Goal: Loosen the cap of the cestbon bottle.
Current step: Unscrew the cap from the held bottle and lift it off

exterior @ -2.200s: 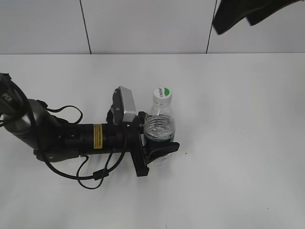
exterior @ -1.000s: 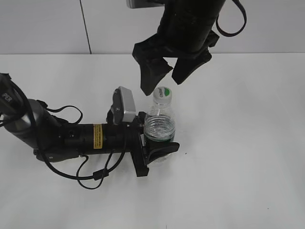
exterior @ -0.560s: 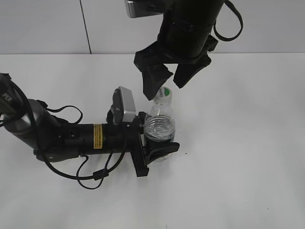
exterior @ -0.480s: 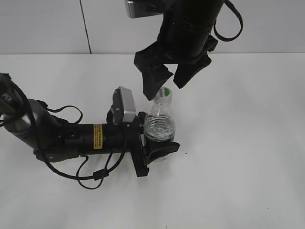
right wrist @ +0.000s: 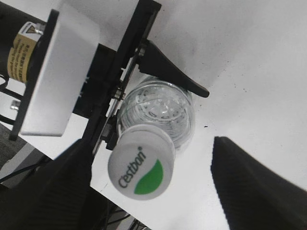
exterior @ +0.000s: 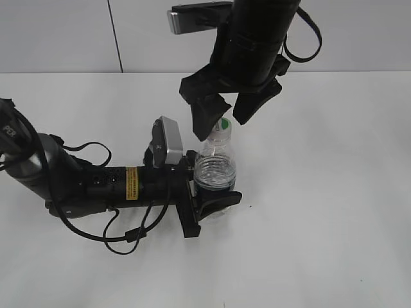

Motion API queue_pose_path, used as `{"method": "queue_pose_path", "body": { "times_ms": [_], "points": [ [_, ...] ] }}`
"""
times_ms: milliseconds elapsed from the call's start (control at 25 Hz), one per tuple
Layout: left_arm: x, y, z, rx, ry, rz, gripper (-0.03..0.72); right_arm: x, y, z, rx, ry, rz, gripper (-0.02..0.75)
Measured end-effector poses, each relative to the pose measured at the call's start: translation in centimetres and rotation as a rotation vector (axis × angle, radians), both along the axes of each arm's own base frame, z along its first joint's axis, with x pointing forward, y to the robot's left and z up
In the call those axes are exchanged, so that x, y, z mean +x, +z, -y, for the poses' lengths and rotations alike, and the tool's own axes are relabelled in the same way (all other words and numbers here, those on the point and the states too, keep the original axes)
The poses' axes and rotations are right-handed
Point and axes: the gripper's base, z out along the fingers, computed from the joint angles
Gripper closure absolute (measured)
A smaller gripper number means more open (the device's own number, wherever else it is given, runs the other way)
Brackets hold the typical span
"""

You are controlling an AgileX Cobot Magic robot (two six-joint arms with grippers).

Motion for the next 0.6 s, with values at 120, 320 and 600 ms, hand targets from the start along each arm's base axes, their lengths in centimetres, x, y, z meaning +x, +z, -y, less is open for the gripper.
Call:
{"method": "queue_pose_path", "body": {
  "times_ms": [120, 320, 600],
  "points": [
    [0.0, 0.0, 0.0, 0.0, 0.0, 0.0, 0.288, 0.01, 0.0, 0.01, -0.001, 0.0, 0.001, 0.167],
    [0.0, 0.0, 0.0, 0.0, 0.0, 0.0, 0.288, 0.0, 0.0, 0.0, 0.0, 0.0, 0.0, 0.352],
    [0.01, 0.0, 0.0, 0.0, 0.001, 0.0, 0.288, -0.1, 0.01, -0.11, 0.005, 0.024, 0.001, 0.44]
  ]
}}
